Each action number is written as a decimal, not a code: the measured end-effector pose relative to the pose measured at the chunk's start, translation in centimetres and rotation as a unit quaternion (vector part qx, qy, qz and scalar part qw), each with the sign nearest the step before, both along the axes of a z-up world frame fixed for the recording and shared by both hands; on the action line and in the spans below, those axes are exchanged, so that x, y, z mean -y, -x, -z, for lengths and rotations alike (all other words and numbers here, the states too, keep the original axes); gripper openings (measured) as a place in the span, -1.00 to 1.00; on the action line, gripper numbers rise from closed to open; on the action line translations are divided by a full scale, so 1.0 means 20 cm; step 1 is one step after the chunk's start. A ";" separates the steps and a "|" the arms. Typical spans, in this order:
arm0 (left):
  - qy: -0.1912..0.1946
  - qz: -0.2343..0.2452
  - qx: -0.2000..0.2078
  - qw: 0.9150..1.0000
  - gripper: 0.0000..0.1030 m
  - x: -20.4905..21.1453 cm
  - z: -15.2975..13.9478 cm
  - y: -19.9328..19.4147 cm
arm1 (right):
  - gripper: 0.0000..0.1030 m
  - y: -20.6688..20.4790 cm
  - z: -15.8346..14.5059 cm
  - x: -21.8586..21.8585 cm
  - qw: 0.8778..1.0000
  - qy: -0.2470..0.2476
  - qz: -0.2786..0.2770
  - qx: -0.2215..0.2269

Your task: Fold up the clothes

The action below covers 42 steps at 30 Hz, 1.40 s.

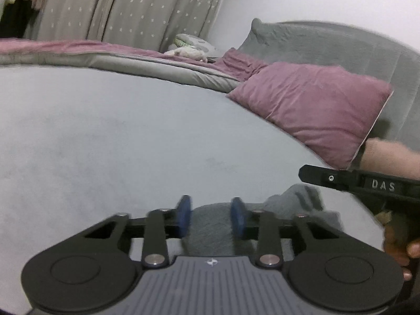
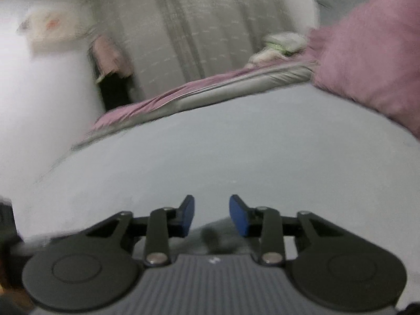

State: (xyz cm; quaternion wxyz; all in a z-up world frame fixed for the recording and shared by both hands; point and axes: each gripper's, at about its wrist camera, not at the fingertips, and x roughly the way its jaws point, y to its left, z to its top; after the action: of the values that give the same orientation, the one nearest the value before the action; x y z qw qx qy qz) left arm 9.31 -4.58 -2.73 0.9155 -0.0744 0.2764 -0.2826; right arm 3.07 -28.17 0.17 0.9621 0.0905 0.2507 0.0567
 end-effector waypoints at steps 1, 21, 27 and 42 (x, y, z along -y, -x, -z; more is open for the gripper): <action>-0.006 -0.004 0.002 1.000 -0.55 0.01 0.00 0.00 | -0.57 0.00 0.00 -0.06 1.000 0.027 -0.013 0.001; -0.043 -0.076 0.028 0.996 -0.27 0.04 -0.01 0.09 | -0.47 0.02 0.06 -0.05 0.999 0.022 0.034 -0.024; -0.053 -0.037 0.057 0.996 -0.27 0.09 -0.09 0.20 | -0.41 0.08 0.00 -0.08 0.999 0.019 0.017 -0.022; -0.141 0.064 0.053 0.987 -0.27 0.23 -0.12 0.41 | -0.33 0.19 0.01 0.01 0.998 0.030 0.024 -0.050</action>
State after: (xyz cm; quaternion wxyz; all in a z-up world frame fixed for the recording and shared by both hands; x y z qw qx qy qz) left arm 1.18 -9.20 -0.39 0.9101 0.0882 0.2685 -0.3029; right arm -0.64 -28.27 -0.07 0.9518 0.0706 0.2977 0.0220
